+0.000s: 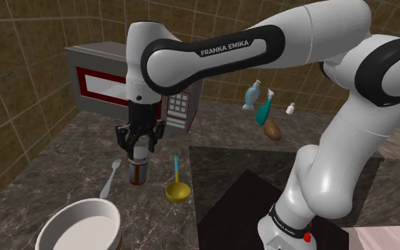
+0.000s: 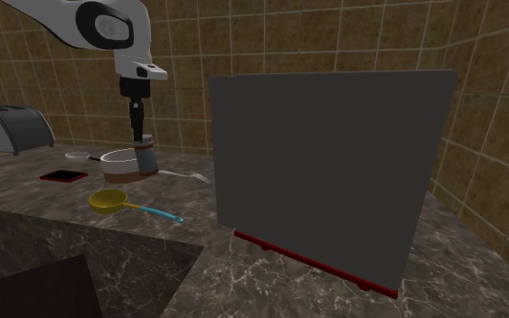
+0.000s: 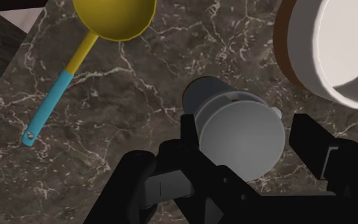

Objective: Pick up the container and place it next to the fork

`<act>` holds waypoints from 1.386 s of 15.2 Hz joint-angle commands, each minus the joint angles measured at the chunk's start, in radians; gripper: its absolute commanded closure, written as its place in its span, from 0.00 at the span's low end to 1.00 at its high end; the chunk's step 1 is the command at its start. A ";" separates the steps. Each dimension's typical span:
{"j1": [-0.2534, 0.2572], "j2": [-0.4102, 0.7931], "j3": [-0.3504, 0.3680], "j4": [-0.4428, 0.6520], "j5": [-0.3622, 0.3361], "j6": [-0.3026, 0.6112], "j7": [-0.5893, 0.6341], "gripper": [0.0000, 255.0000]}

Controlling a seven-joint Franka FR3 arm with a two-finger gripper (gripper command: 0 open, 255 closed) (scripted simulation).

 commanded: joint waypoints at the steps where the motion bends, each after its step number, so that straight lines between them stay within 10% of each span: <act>1: 0.000 0.006 0.000 -0.022 0.000 0.030 -0.004 1.00; 21: 0.004 0.069 0.004 -0.120 -0.001 0.188 -0.017 1.00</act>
